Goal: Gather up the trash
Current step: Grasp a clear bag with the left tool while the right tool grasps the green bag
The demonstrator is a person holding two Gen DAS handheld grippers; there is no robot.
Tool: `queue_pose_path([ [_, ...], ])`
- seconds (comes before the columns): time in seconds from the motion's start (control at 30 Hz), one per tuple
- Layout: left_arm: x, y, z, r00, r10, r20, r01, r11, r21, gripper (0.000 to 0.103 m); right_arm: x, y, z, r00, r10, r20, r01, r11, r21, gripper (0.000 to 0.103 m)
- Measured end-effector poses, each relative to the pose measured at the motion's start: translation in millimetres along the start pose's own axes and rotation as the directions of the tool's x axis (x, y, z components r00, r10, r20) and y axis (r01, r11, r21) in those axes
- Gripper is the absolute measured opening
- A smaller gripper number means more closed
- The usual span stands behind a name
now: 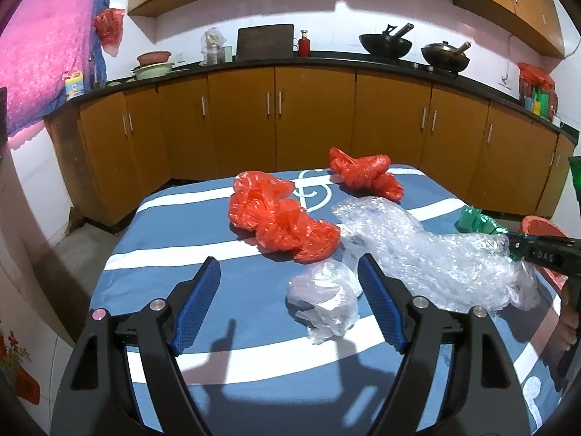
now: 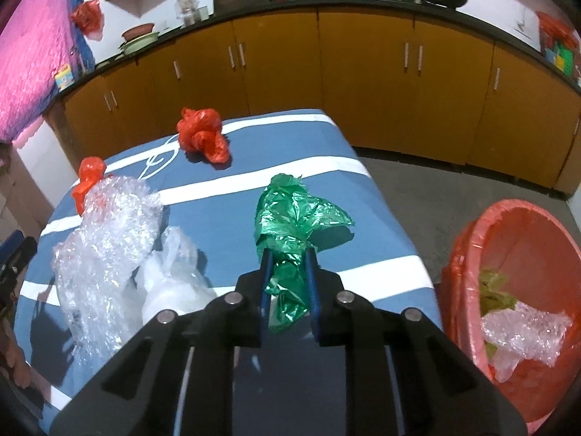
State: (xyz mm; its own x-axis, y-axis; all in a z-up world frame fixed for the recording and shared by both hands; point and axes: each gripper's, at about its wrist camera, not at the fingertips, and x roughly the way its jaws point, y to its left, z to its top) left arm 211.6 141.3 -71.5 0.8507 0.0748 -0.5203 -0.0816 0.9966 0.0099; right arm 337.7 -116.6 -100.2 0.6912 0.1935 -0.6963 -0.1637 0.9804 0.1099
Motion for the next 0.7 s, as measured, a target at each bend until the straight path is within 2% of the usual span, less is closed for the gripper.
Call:
queue_pose_path([
  [0.13,10.9,-7.7,-0.9,0.999,0.014,-0.048,-0.013,1.0,0.027,0.077,-5.0,-6.7,-0.7,1.0,-0.003,0.006,0.003,1.0,0.02,0.018],
  [0.23,22.8,-9.7,-1.8,0.995,0.008,-0.101,-0.006,1.0,0.02,0.072,-9.6,-10.1,-1.1,1.0,-0.005,0.015,0.004,1.0,0.03,0.018],
  [0.43,36.7,-10.2,-2.3,0.988,-0.013,-0.156,0.012,1.0,-0.006,0.064,-14.3,-13.7,-2.1,1.0,-0.011,0.014,0.011,0.999,0.039,0.018],
  [0.53,42.8,-12.5,-3.3,0.982,-0.032,-0.184,0.029,0.999,-0.016,0.059,-15.2,-14.0,-2.9,1.0,-0.015,0.01,0.014,0.999,0.043,0.018],
  [0.7,52.0,-14.3,-5.1,0.973,-0.052,-0.225,0.044,0.998,-0.039,0.042,-18.1,-13.7,-4.4,1.0,-0.013,0.01,0.013,0.999,0.043,0.018],
])
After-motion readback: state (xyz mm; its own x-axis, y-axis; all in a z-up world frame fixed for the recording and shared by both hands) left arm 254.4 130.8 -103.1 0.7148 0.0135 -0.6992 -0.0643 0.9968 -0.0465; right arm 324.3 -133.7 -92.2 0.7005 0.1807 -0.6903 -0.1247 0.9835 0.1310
